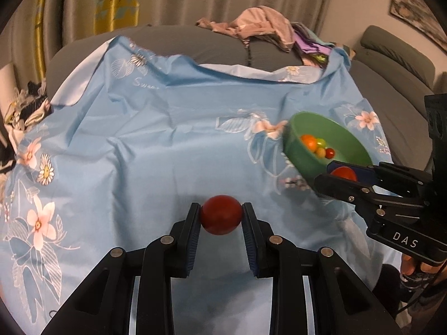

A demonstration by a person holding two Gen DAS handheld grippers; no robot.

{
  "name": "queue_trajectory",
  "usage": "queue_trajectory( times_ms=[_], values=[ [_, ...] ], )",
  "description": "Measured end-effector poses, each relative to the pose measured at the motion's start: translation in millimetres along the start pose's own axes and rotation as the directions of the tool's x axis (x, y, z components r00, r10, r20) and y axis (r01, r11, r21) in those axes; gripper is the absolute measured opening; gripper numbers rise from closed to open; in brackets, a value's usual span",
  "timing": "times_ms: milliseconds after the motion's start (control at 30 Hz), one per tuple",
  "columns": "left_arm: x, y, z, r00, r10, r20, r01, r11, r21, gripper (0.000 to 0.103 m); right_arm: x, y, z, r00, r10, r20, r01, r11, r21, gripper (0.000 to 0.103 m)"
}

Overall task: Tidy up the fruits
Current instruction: 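Carry both cherry tomatoes over the green bowl and lower them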

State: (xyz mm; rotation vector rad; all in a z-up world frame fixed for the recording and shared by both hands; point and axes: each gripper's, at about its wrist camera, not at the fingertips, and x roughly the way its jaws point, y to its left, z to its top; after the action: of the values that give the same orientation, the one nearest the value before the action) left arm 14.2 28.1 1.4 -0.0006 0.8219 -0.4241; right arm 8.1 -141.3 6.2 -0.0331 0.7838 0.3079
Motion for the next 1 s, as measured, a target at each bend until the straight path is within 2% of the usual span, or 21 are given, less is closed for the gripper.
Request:
queue_trajectory(
  times_ms=[333,600,1000],
  values=[
    [0.9,-50.7,23.9,0.998,-0.052,0.026,0.049,0.993,0.104,0.029,-36.5,-37.5,-9.1,0.995,-0.067,0.070,0.063,0.996,0.065,0.032],
    [14.0,-99.5,51.3,0.993,-0.106,0.043,0.095,0.975,0.203,0.029,-52.8,-76.0,-15.1,0.986,-0.134,0.103,0.120,0.984,0.132,0.032],
    [56.5,-153.1,74.0,0.990,-0.140,-0.003,0.135,0.949,0.285,0.029,-55.9,-121.9,-20.1,0.976,-0.188,0.113,0.162,0.965,0.206,0.032]
  ],
)
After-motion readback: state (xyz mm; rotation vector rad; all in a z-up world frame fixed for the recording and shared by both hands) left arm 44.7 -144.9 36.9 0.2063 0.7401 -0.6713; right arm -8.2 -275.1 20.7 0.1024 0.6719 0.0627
